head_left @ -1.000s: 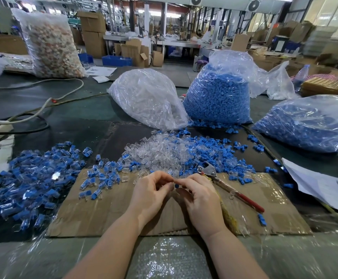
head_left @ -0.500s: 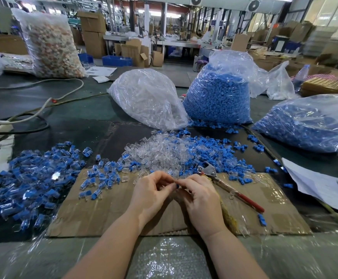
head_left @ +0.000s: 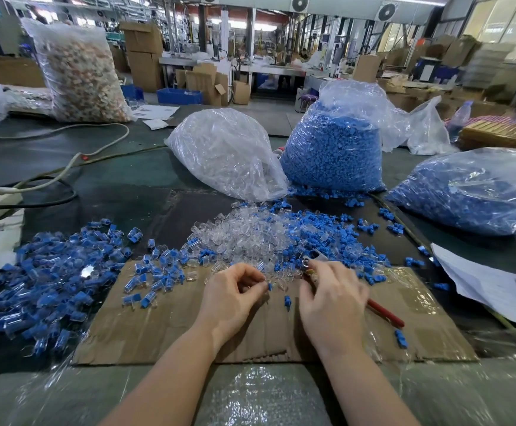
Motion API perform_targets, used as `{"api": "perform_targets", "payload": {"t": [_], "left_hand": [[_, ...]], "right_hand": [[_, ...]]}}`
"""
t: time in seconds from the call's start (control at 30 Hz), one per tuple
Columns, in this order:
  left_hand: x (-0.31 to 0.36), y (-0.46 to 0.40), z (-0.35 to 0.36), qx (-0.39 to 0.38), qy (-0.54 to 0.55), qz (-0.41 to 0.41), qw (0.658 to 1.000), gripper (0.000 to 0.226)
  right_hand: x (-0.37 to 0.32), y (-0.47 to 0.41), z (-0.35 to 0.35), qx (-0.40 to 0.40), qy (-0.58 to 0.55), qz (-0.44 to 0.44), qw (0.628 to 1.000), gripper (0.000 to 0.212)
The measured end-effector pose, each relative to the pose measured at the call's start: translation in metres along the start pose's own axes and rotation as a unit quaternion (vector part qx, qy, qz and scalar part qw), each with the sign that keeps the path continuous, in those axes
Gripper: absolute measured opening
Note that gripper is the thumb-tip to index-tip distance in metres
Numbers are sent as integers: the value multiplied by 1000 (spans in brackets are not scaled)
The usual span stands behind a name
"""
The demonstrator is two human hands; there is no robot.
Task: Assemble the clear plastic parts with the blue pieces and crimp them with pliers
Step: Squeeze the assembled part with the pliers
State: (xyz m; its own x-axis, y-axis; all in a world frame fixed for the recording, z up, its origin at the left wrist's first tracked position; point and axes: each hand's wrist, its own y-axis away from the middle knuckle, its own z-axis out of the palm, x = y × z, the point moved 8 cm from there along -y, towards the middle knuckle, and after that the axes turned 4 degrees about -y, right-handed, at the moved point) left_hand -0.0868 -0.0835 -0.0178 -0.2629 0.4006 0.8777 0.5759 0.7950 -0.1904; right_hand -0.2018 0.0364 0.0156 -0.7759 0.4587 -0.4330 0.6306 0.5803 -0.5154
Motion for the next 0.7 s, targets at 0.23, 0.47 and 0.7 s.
{"api": "perform_targets", "payload": {"t": [0.23, 0.47, 0.7], "left_hand": [[4, 1, -1, -1, -12, 6, 1000, 13], [1, 1, -3, 5, -1, 0, 1000, 11], [-6, -6, -5, 11, 53, -29, 998, 10]], "right_hand": [[55, -7, 5, -220, 234, 178, 930, 66], [40, -16, -1, -197, 261, 113, 938, 44], [21, -34, -13, -204, 150, 69, 965, 43]]}}
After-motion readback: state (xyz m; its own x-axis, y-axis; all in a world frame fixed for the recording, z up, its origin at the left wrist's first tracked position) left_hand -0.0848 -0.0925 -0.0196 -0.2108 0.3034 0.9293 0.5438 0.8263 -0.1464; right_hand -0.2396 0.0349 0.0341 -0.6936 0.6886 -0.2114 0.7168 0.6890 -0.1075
